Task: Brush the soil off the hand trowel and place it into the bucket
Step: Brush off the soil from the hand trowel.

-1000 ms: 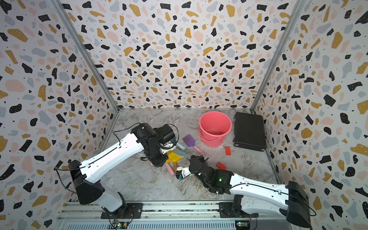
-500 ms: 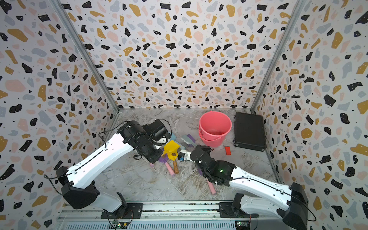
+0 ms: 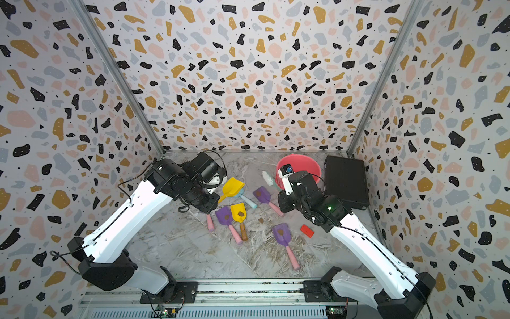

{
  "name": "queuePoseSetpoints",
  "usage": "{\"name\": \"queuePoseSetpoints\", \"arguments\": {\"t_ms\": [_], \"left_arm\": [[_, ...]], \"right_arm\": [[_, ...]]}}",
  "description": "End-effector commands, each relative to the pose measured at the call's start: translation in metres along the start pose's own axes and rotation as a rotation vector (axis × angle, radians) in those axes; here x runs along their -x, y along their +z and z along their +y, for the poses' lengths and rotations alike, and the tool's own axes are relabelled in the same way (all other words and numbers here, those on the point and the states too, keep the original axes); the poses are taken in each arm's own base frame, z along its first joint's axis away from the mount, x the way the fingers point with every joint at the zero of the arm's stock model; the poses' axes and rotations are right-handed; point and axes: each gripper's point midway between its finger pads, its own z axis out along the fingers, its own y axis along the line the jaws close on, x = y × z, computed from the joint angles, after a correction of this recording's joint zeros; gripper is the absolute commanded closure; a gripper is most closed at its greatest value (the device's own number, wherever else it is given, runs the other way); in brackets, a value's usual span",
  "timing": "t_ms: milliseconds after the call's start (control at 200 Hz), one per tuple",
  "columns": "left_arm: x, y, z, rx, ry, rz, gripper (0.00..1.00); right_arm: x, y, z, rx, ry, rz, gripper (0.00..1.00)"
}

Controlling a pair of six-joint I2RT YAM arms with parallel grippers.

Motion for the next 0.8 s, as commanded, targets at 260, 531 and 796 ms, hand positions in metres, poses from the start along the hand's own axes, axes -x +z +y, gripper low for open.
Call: {"name": "queuePoseSetpoints", "arguments": {"t_ms": [260, 531, 796], "left_arm": [[0.014, -0.003, -0.006, -0.042, -0.011, -0.054, 1.00], [0.012, 0.001, -0.011, -0.070, -0.016, -0.050, 1.00], [-0.002, 0.005, -0.006, -0.047, -0.009, -0.013, 1.00]], "right_arm": [[-0.012, 0.018, 0.089, 0.588, 0.534, 0.124, 1.00], [0.029, 0.036, 0.101, 0.768, 0.754, 0.051, 1.00], [0.046, 0.030, 0.066, 0.770, 0.875, -0.065, 1.00]]}}
